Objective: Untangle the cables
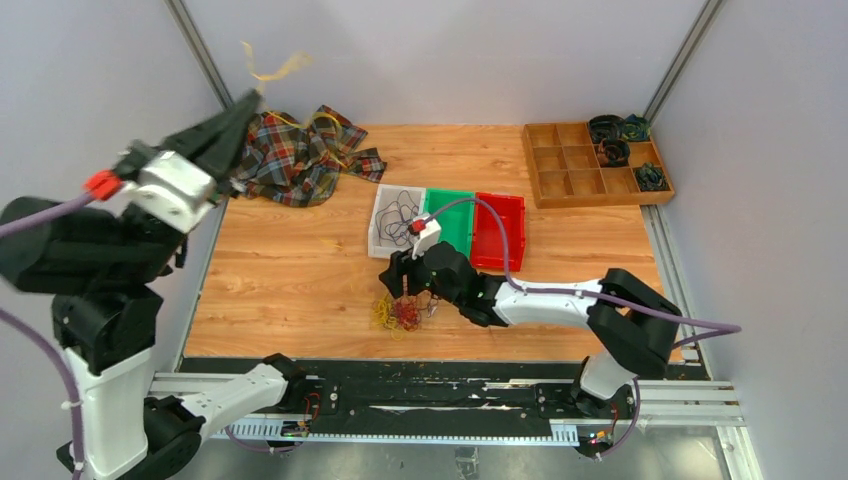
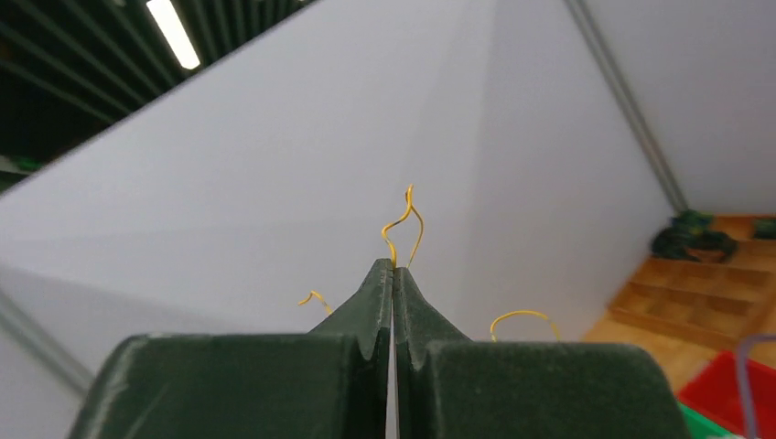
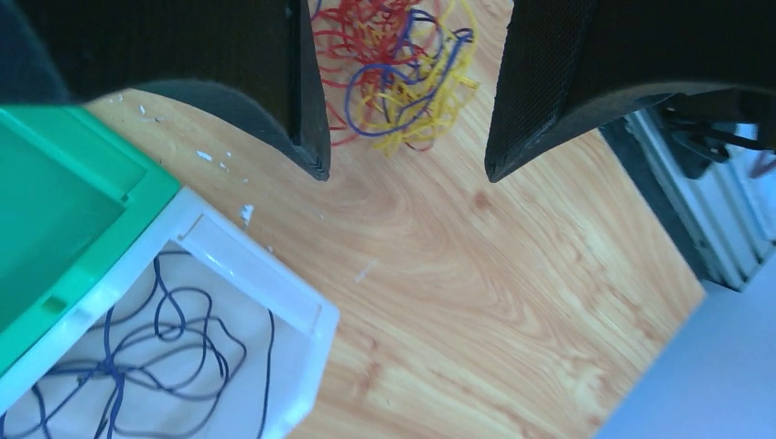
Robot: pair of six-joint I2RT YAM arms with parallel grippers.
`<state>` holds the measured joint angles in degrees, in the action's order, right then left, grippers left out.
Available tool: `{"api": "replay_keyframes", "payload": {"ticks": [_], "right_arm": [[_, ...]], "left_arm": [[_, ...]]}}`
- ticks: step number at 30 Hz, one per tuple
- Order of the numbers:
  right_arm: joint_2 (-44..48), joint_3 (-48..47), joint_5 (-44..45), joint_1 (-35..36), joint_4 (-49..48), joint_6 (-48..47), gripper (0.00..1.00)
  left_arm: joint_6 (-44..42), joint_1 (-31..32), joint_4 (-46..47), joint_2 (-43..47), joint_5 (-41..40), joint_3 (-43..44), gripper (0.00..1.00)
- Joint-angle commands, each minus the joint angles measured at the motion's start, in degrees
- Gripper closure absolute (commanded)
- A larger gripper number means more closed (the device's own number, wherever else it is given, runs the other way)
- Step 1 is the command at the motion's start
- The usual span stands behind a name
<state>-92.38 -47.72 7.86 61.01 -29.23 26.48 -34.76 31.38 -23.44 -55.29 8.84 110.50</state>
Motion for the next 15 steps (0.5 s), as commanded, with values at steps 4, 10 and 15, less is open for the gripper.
{"api": "replay_keyframes", "payload": {"ticks": [4,10,15], "right_arm": [[7.08,-3.74,-0.46,-0.54,1.98,1.18,0.37],[13.33,-4.94,3.62,-1.29,4.4,0.28,0.37],[18.38,-1.99,5.61,-5.05,7.21,0.27,0.37]], "left_arm": [[10.72,0.37,-5.49,1.16,13.69,-12.09,1.0],[15.37,0.35,-5.4,-0.12,18.18,-15.98,1.0],[15.45,0.49,-4.89,-2.97,18.52,-16.25,1.0]]}}
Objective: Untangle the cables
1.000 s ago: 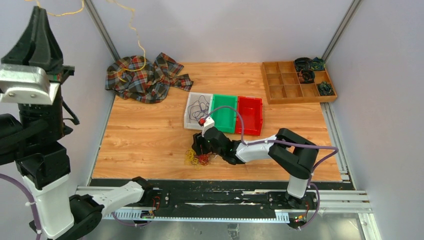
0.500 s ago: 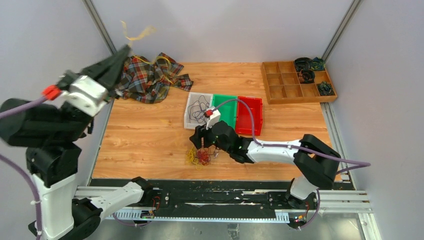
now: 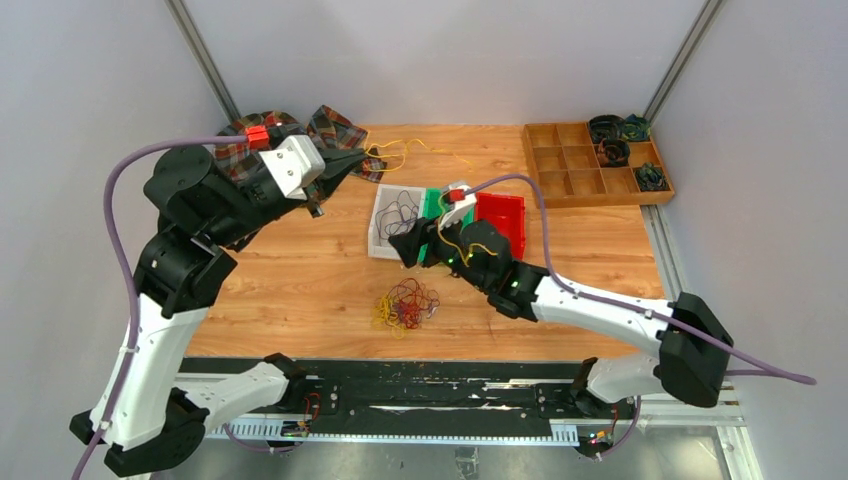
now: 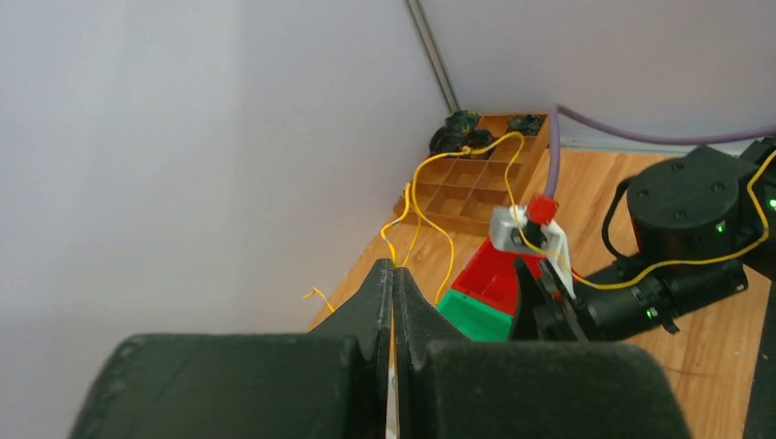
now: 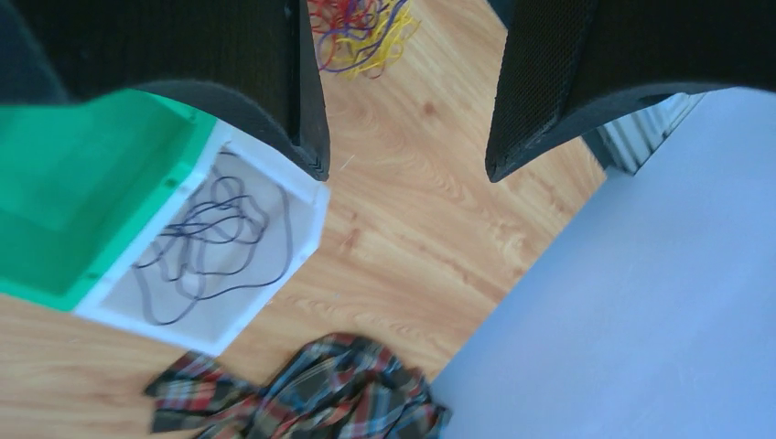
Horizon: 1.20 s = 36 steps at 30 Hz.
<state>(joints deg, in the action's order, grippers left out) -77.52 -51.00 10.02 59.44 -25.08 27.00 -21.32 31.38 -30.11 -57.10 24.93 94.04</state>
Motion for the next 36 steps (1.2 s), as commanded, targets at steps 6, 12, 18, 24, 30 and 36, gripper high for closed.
{"api": "replay_keyframes", "payload": {"ticks": [6,12,18,24,30,36], "right_arm": [[6.89,4.93,9.7,-9.6,14.47,2.6,0.37],[10.84,11.42,16.91,-11.0,20.63,3.0,0.34],[15.47,17.53,22.75,-13.15,23.15,6.32,0.28],[16.66,17.08,28.75,-14.07,29.08,9.52,0.26],[17.69,17.23,31.48,-14.76,31.8,10.74,0.25],[21.19,18.82,31.99,-16.46,31.6,9.62,0.25]], "left_arm": [[2.07,2.28,6.69,-4.97,-0.59,-1.11,1.0],[4.39,4.79,21.16,-7.21,-14.27,-3.04,1.0],[5.3,5.01,24.96,-9.97,-18.18,-1.16,1.0],[5.84,5.1,26.89,-11.54,-18.61,-0.49,1.0],[7.11,5.19,25.09,-12.93,-15.89,-0.84,1.0],[6.87,5.19,25.18,-13.57,-15.59,-1.97,1.0]]}}
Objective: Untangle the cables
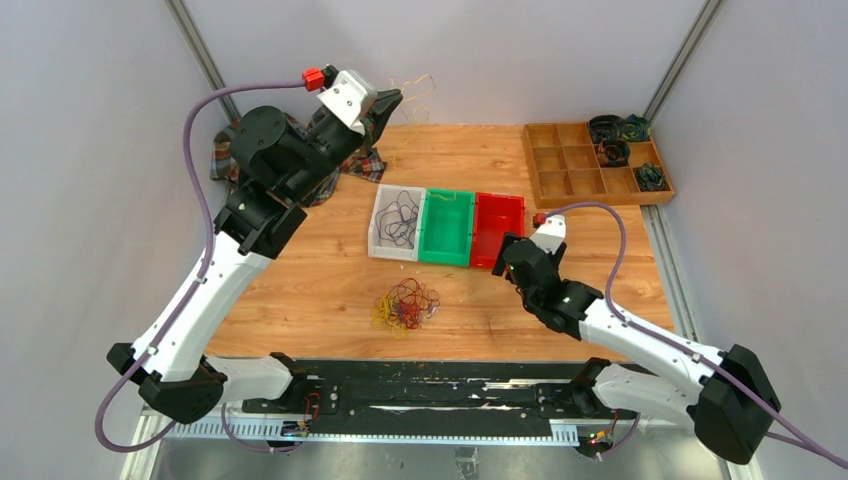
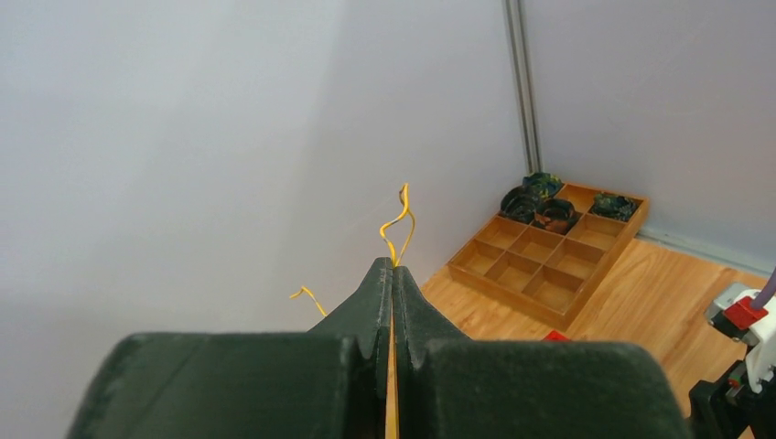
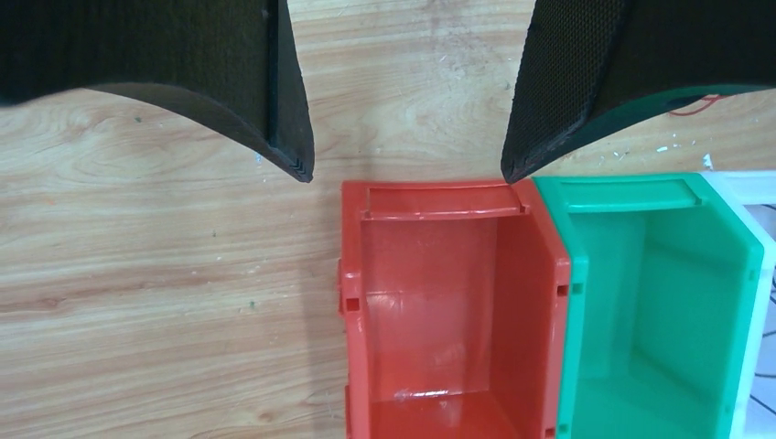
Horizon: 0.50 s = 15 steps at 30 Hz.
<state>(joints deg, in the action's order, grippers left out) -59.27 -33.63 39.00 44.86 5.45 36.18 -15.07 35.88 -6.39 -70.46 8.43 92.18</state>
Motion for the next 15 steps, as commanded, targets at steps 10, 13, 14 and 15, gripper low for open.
{"api": "replay_keyframes", "payload": {"ticks": [10,13,14,15], "right_arm": [[10.32,4.78,3.28,-6.66,1.57,-0.23,0.25],[12.23,4.96,3.65,-7.77,3.31,0.16,0.25],[12.77,4.94,4.07,-8.08,4.09,0.66,0.25],[13.37,5.01,4.36,-8.33,4.72,1.03,0.25]], "left_arm": [[3.49,1.87,-2.02,-5.76,10.82,4.46,1.0],[2.18,3.42,-2.35,-7.61,11.15,4.58,1.0],[1.77,3.86,-2.43,-8.31,11.21,4.73,1.0],[1.41,4.33,-2.48,-9.1,11.18,5.01,1.0]]}}
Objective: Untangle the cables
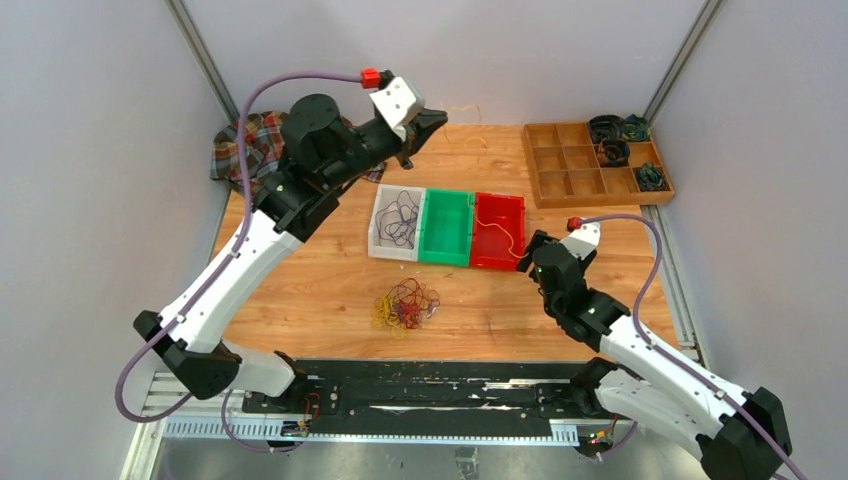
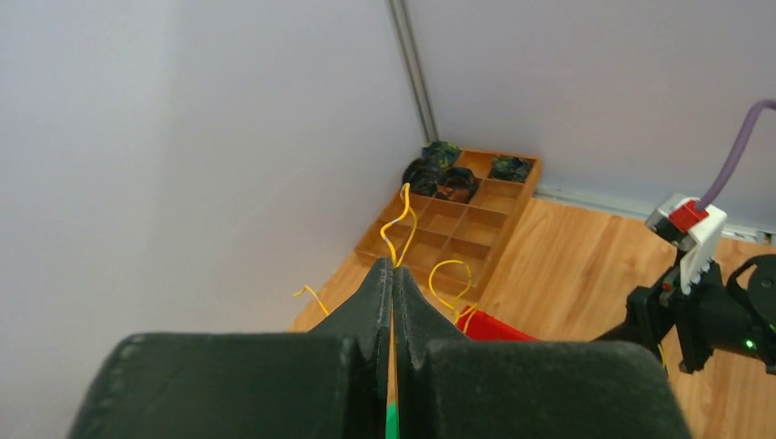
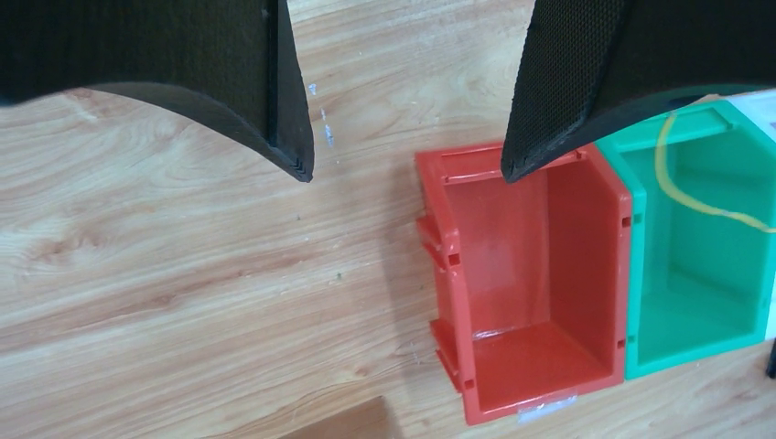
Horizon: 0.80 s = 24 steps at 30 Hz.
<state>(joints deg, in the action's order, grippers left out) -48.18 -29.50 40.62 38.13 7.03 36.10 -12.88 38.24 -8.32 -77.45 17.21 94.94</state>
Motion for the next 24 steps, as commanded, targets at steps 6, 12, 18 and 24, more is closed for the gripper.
{"api": "replay_keyframes", "payload": {"ticks": [6,12,18,24], "right_arm": [[5.39,2.92,4.98,-2.57,5.1,4.02,0.27],[8.19,5.1,6.14,-3.21,5.54,5.97,0.29],[9.49,6.17,6.3,-3.32,5.54,6.75,0.31],[12.51,8.76,4.84,-3.32,6.05,10.11,0.33]], "left_arm": [[-2.86,4.25,-0.57,-7.51,2.17,4.32,1.0],[-3.85,5.39,-0.83,-13.82,2.19,8.2,1.0],[-8.56,5.92,-1.23,-17.74,1.9,8.5,1.0],[-18.2,6.65,-1.27,-20.33,-0.36,6.31,1.0]]}}
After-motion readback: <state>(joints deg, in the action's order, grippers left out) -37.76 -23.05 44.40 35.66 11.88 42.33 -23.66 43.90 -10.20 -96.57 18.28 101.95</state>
